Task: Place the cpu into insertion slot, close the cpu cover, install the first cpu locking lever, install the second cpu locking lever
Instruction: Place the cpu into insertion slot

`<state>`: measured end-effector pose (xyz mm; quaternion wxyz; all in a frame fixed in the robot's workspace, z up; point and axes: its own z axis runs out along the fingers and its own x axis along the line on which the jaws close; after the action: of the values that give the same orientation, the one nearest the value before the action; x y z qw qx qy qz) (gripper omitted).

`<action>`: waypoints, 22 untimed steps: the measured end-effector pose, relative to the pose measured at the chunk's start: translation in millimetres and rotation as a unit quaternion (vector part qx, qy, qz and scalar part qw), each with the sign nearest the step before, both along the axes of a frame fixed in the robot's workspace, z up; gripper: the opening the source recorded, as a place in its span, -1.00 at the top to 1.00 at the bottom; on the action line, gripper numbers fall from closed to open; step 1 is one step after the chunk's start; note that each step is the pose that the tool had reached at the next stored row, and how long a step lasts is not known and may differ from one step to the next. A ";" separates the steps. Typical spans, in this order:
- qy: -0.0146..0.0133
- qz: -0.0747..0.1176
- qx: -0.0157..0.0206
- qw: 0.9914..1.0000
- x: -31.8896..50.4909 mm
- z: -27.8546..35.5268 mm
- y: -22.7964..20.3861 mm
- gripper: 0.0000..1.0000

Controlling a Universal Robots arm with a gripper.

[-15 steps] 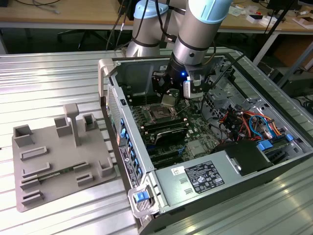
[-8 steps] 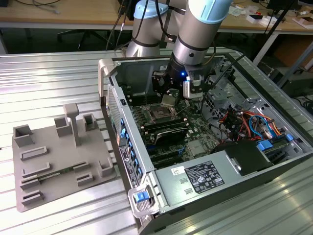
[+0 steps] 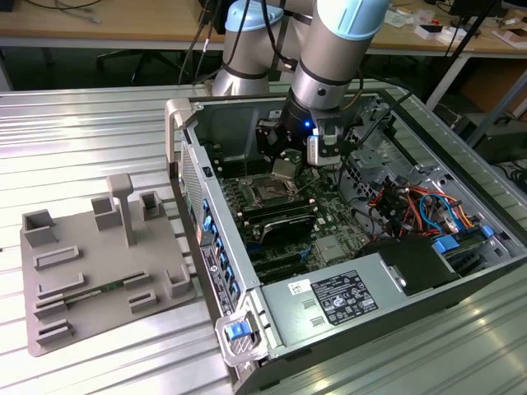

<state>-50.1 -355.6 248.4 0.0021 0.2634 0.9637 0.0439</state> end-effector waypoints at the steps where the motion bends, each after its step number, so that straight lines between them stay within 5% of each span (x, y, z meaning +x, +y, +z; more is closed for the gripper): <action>1: 0.000 -0.001 0.000 1.000 0.0 0.0 0.0 -0.09; 22: 0.000 -0.033 0.000 0.999 0.0 -0.4 -0.1 -0.09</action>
<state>-50.1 -355.7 248.0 0.0036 0.2954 0.9544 0.0438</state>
